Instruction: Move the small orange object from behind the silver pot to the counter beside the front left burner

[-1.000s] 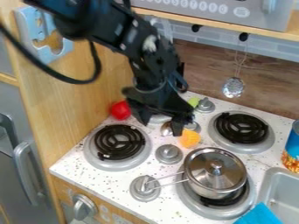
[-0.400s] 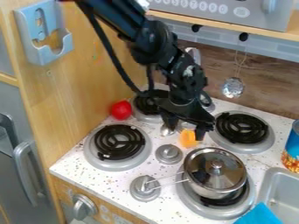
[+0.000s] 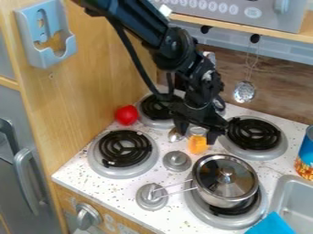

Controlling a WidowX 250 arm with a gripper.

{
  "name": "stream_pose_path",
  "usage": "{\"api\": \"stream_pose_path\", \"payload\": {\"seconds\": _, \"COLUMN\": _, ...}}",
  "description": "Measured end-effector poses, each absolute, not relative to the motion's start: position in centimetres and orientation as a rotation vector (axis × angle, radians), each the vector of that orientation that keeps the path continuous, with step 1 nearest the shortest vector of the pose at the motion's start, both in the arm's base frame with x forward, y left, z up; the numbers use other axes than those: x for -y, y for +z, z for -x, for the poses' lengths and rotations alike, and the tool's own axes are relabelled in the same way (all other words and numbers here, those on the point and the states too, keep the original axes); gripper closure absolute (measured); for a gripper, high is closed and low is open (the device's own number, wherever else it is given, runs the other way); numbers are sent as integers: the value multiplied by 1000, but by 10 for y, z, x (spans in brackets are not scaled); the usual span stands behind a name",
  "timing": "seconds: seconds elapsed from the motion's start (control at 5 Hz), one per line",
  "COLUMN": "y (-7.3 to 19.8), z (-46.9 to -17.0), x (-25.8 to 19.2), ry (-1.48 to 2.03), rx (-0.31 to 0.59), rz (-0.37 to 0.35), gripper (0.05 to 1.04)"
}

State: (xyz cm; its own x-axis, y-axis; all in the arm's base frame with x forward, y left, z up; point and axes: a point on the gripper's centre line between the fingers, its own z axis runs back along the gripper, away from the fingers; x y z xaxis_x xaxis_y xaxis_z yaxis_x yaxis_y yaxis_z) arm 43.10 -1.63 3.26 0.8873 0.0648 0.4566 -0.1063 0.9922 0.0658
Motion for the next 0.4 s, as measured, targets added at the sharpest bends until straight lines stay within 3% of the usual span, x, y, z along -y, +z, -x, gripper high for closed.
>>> {"api": "stream_pose_path", "payload": {"seconds": 0.4, "y": 16, "z": -444, "x": 7, "ry": 134, "rx": 426, "rz": -142, "gripper": 82}}
